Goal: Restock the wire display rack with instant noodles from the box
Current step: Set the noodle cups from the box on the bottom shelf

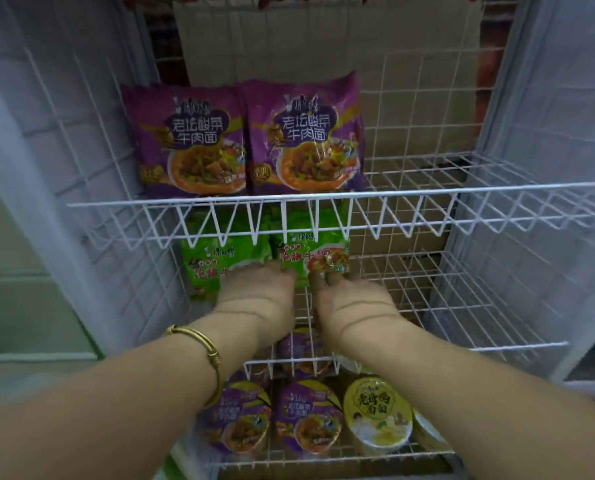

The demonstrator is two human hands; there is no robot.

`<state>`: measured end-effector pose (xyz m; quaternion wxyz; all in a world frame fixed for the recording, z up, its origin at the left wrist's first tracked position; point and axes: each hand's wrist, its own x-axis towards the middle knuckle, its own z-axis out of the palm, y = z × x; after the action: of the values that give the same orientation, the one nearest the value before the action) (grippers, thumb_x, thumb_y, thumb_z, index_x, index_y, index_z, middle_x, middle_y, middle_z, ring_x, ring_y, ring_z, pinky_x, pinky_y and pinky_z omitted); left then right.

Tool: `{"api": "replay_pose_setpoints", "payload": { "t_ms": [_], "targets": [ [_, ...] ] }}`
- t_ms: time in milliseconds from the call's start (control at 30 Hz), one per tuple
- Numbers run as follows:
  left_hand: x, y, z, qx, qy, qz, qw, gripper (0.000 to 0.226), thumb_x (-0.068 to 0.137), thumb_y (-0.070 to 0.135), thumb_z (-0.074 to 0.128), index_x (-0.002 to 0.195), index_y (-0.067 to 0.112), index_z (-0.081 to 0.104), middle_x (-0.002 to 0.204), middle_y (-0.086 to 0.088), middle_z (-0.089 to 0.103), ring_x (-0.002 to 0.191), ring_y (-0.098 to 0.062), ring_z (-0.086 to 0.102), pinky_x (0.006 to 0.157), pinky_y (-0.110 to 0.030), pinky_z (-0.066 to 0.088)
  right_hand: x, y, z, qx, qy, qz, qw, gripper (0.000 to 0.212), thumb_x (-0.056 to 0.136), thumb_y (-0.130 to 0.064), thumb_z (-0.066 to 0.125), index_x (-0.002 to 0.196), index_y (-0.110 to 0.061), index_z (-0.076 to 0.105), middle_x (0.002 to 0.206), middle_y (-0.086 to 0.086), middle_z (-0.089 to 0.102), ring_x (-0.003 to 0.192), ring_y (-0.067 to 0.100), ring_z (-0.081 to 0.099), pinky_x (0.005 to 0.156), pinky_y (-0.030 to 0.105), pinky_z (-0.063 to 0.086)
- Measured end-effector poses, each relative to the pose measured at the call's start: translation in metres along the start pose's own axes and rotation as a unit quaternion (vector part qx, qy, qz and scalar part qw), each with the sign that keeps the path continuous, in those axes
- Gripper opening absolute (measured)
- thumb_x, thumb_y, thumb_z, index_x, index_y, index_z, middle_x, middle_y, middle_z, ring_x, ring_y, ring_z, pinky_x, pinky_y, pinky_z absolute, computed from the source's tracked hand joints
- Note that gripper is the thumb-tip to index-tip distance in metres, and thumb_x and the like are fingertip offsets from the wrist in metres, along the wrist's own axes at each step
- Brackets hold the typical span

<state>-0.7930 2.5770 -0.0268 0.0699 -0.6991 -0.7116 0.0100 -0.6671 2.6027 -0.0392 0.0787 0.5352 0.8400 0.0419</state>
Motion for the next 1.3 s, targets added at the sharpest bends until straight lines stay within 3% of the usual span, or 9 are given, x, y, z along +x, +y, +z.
{"api": "replay_pose_setpoints", "payload": {
  "t_ms": [133,300,633,933,1100,1200,1300],
  "targets": [
    [-0.027,0.003,-0.034,-0.006,-0.043,0.01,0.999,0.037,0.089,0.027,0.053,0.126,0.024,0.049,0.131,-0.002,0.052,0.116,-0.027,0.055,0.091,-0.04,0.051,-0.031,0.002,-0.02,-0.002,0.004,-0.049,0.999,0.066,0.093,-0.024,0.057,0.151,-0.011,0.029,0.144,0.015,0.046,0.123,0.035,0.054,0.092,0.044,0.05],
    [-0.062,0.001,-0.086,-0.022,-0.052,0.021,0.998,0.039,0.092,0.027,0.048,0.131,0.023,0.047,0.13,-0.002,0.053,0.118,-0.027,0.054,0.089,-0.04,0.049,-0.072,0.001,-0.067,0.033,0.006,-0.088,0.996,0.061,0.094,-0.024,0.054,0.149,-0.012,0.029,0.138,0.012,0.049,0.123,0.033,0.052,0.091,0.043,0.051],
    [-0.111,-0.013,-0.164,-0.034,-0.058,-0.004,0.998,0.021,0.095,0.026,0.044,0.112,0.022,0.055,0.119,0.001,0.058,0.113,-0.022,0.056,0.081,-0.035,0.047,-0.122,0.0,-0.144,0.058,0.017,-0.116,0.991,0.052,0.098,-0.025,0.047,0.146,-0.012,0.032,0.134,0.009,0.053,0.122,0.029,0.052,0.089,0.04,0.048],
    [-0.141,-0.036,-0.226,-0.054,-0.007,-0.022,0.998,0.022,0.098,0.03,0.041,0.113,0.022,0.054,0.113,0.0,0.06,0.108,-0.024,0.058,0.075,-0.034,0.044,-0.142,-0.009,-0.201,0.087,0.054,-0.155,0.983,0.051,0.099,-0.027,0.046,0.147,-0.016,0.033,0.135,0.006,0.053,0.123,0.027,0.053,0.091,0.039,0.049],
    [-0.131,-0.057,-0.236,-0.074,0.06,-0.022,0.995,0.009,0.098,0.028,0.042,0.093,0.022,0.046,0.103,-0.002,0.056,0.101,-0.026,0.056,0.07,-0.036,0.039,-0.125,-0.02,-0.217,0.093,0.109,-0.168,0.975,0.041,0.096,-0.029,0.049,0.135,-0.02,0.042,0.127,0.004,0.054,0.119,0.028,0.053,0.089,0.041,0.05],
    [-0.113,-0.071,-0.233,-0.086,0.103,-0.015,0.991,0.013,0.096,0.026,0.046,0.1,0.017,0.055,0.106,-0.003,0.055,0.101,-0.027,0.055,0.073,-0.04,0.045,-0.107,-0.024,-0.223,0.08,0.151,-0.173,0.97,0.038,0.095,-0.027,0.053,0.13,-0.019,0.045,0.124,0.004,0.054,0.116,0.029,0.054,0.087,0.042,0.05],
    [-0.093,-0.082,-0.227,-0.104,0.08,-0.031,0.991,0.025,0.094,0.028,0.052,0.116,0.019,0.057,0.12,-0.002,0.053,0.11,-0.027,0.053,0.084,-0.043,0.051,-0.086,-0.031,-0.223,0.062,0.164,-0.163,0.971,0.044,0.095,-0.03,0.055,0.136,-0.019,0.042,0.127,0.006,0.051,0.117,0.031,0.052,0.087,0.042,0.049]
  ]
}}
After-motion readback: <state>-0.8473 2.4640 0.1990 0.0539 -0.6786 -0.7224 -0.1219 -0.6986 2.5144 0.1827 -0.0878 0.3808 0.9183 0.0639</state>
